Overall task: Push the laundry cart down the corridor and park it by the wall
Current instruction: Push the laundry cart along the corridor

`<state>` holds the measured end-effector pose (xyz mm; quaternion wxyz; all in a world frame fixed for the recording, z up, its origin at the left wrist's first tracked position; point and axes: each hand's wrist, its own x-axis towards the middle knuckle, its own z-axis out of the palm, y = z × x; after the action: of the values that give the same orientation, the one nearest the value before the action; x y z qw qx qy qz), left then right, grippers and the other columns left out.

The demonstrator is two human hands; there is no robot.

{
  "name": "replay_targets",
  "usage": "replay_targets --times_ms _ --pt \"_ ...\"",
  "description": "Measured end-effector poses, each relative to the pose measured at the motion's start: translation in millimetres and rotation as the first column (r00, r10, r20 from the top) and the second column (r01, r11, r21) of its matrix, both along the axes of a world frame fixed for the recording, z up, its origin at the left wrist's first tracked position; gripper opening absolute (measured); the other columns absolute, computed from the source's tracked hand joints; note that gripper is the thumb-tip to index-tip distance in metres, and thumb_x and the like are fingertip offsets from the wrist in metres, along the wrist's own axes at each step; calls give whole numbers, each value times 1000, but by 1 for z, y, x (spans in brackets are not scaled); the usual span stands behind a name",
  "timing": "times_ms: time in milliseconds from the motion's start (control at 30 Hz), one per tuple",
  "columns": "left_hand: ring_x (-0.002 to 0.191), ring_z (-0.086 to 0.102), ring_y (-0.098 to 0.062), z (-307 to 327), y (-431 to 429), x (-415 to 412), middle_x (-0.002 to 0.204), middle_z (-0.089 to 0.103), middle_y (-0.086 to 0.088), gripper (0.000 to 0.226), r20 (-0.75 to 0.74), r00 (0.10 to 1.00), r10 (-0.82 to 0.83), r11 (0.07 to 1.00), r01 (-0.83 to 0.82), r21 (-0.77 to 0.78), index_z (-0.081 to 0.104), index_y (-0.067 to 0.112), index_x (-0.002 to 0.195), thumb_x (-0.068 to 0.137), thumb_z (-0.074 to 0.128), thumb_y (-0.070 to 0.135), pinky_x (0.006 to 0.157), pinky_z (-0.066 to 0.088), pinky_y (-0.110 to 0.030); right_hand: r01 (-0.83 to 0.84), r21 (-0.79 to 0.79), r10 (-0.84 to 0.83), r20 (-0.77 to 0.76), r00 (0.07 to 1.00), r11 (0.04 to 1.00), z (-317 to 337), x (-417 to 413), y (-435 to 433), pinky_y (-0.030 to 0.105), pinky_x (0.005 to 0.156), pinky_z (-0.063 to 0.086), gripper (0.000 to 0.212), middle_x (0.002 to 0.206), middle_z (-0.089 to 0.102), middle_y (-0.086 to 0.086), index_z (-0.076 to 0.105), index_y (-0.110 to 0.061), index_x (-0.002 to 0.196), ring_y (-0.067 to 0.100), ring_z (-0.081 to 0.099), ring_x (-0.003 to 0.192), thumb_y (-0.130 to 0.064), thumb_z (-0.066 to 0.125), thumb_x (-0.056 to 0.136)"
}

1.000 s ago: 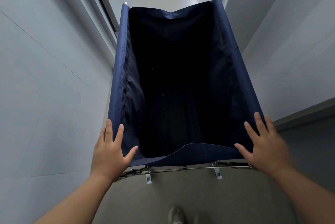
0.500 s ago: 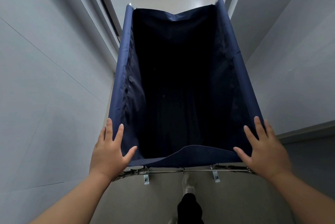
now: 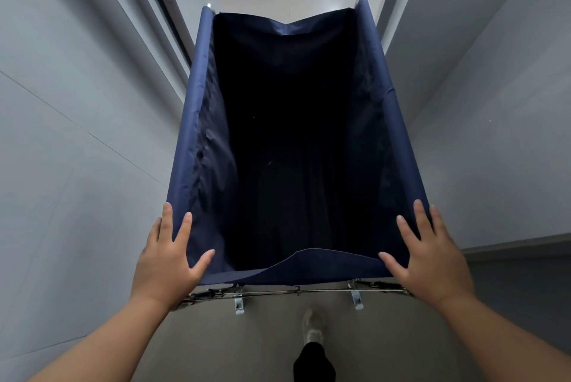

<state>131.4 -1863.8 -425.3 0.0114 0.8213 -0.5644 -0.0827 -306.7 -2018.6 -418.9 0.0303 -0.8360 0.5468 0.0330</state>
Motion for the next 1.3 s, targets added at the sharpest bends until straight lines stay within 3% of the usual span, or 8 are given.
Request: replay_targets --times_ms 300,733,800,900,967,1200,1300 --pt "135 42 -45 0 -36 20 165 14 -12 89 5 1000 17 1000 -17 -8 39 18 149 78 41 74 85 56 -56 -19 -6 19 8 1000 1000 -2 19 -38 58 92 54 83 159 37 22 62 -7 136 46 32 146 -67 38 84" --pt "135 40 -46 -4 -74 40 165 14 -13 91 46 999 28 1000 -28 -1 44 17 146 76 44 74 85 54 -59 -23 -7 24 70 997 1000 4 42 -78 56 84 57 79 155 43 25 66 -5 131 49 38 143 -63 40 84" --pt "133 42 -45 -4 -79 43 165 14 -13 91 48 998 31 1000 -31 1 46 16 145 75 44 74 85 54 -59 -14 -7 14 77 997 1000 5 44 -83 56 84 57 75 156 42 23 65 -5 132 48 37 144 -62 46 86" --pt "131 43 -45 -4 -87 47 166 14 -13 91 52 998 37 999 -37 1 47 15 143 73 46 74 84 54 -60 9 10 -10 86 996 1000 5 47 -90 55 83 59 71 159 38 20 64 -7 134 44 34 147 -54 73 82" --pt "131 42 -45 -4 -92 49 165 14 -13 92 56 998 39 999 -39 -2 46 16 144 73 46 74 84 54 -60 9 14 -11 89 996 1000 5 49 -94 55 83 58 72 158 39 20 64 -6 134 44 35 147 -52 77 79" --pt "132 42 -45 -5 -104 55 166 13 -12 93 58 997 45 999 -45 4 44 18 145 73 45 76 85 54 -59 -8 -20 10 84 996 1000 3 56 -107 54 82 58 78 157 42 21 65 -7 132 45 37 145 -63 43 84" --pt "133 41 -45 -6 -110 60 166 13 -13 93 58 998 38 999 -38 7 44 17 145 73 45 75 85 54 -59 -9 -22 10 79 997 1000 3 59 -112 53 81 58 79 156 42 21 65 -7 132 45 37 145 -65 39 84"
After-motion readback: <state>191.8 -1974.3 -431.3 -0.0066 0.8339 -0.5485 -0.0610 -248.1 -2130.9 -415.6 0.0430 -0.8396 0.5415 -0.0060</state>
